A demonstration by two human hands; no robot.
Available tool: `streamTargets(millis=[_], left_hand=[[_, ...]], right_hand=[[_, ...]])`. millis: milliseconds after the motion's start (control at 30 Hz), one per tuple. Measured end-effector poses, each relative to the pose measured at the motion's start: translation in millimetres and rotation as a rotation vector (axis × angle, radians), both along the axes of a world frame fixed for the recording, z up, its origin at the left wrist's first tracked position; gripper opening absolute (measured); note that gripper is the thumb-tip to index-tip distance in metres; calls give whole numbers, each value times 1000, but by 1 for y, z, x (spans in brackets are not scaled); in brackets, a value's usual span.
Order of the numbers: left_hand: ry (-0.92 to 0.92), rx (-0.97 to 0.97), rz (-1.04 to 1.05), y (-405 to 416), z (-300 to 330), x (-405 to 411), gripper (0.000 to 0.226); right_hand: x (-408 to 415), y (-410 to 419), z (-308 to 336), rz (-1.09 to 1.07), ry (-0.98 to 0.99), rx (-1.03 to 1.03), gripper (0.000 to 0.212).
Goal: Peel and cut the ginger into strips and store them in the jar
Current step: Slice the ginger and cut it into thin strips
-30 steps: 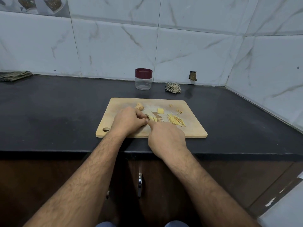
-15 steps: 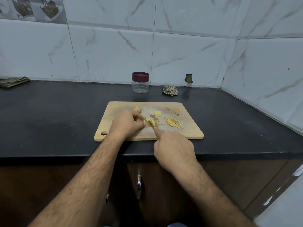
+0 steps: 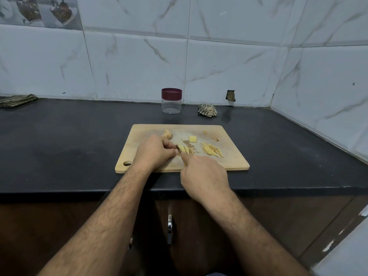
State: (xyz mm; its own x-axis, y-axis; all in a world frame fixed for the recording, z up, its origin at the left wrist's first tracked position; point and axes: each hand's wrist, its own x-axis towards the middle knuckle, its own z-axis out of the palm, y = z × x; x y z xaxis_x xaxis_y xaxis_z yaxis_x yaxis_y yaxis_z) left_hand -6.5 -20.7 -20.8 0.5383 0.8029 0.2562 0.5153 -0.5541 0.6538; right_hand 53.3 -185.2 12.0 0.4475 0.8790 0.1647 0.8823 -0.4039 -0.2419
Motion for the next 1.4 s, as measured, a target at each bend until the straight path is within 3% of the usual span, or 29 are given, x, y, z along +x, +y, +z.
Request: streamTargets(millis=[367, 800, 1033, 1400], left_hand=[[13, 4, 12, -1, 1, 1, 10], [-9, -37, 51, -4, 4, 2, 8], [-29, -40, 83, -4, 2, 3, 11], [-20, -55, 86, -6, 5, 4, 15]], right_hand=[[-1, -11, -3, 40, -66, -57, 45], [5, -24, -4, -18, 67, 46, 56], [2, -8, -1, -49, 59, 52, 21], [7, -5, 4, -73, 52, 16, 24]])
